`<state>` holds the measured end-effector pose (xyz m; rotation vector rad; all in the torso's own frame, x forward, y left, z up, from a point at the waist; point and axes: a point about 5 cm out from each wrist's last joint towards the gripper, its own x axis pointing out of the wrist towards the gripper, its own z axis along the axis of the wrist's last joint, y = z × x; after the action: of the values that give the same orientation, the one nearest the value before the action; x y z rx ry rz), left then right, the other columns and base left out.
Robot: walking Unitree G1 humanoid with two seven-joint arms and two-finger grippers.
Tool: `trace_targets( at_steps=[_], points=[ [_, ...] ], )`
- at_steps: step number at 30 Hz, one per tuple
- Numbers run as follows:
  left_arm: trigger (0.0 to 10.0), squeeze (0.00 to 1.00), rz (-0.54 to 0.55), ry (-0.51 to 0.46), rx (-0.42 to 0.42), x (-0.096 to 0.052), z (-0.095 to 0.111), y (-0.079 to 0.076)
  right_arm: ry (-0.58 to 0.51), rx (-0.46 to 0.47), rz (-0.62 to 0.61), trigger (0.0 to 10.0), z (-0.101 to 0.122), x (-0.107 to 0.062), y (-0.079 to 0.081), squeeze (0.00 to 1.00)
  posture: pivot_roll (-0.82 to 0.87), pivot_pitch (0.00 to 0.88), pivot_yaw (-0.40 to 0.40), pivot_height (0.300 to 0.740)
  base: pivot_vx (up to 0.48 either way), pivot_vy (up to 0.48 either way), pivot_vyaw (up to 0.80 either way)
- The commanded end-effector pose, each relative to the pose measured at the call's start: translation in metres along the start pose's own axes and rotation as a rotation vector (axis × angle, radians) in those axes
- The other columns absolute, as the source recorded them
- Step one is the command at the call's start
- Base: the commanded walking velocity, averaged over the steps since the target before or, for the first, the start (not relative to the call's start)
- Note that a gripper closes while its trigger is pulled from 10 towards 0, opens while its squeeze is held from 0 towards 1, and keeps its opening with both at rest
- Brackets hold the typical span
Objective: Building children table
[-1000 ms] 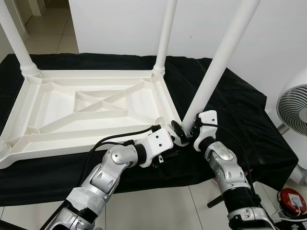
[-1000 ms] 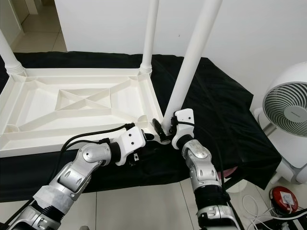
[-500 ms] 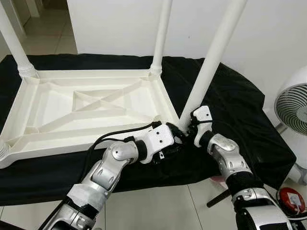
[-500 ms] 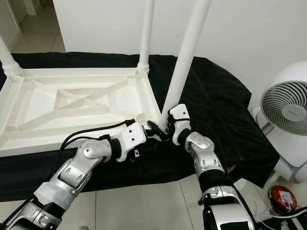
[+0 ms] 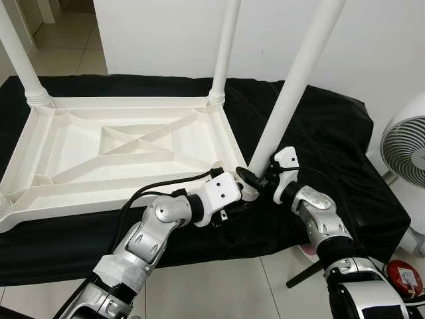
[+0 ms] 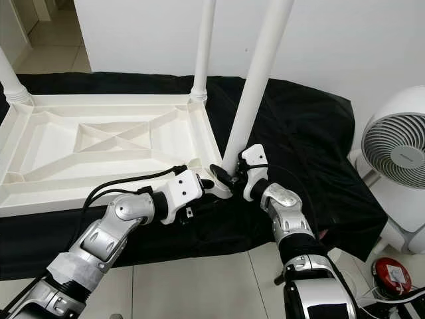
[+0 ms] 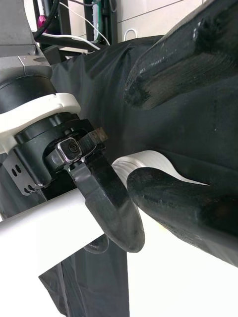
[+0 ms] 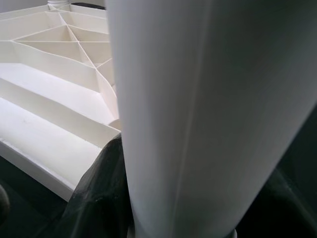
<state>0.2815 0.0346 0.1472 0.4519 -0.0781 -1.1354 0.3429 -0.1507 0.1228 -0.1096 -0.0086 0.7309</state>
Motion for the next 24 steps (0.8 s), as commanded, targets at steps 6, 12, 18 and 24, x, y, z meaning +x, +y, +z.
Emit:
trace_targets(
  at_steps=[6, 12, 18, 24],
  points=[
    [10.0, 0.00, 0.032, 0.002, 0.001, 0.003, 0.001, 0.000, 0.107, 0.050, -0.125, 10.0, -0.023, -0.005, 0.006, 0.00, -0.07, 0.000, -0.067, 0.740, 0.000, 0.000, 0.00],
    [10.0, 0.00, 0.025, 0.000, -0.001, 0.004, 0.001, -0.002, 0.103, 0.150, -0.364, 10.0, -0.022, -0.004, 0.009, 0.00, -0.07, 0.000, -0.076, 0.740, 0.000, 0.000, 0.00],
    [10.0, 0.00, 0.018, 0.000, -0.005, 0.004, 0.000, -0.005, 0.086, 0.228, -0.534, 10.0, -0.022, -0.003, 0.024, 0.00, -0.07, 0.000, -0.076, 0.740, 0.000, 0.000, 0.00],
    [10.0, 0.00, 0.014, 0.002, -0.004, 0.004, 0.000, -0.006, 0.071, 0.256, -0.805, 10.0, -0.015, -0.005, 0.041, 0.00, -0.05, 0.000, -0.084, 0.740, 0.000, 0.000, 0.00]
  ],
)
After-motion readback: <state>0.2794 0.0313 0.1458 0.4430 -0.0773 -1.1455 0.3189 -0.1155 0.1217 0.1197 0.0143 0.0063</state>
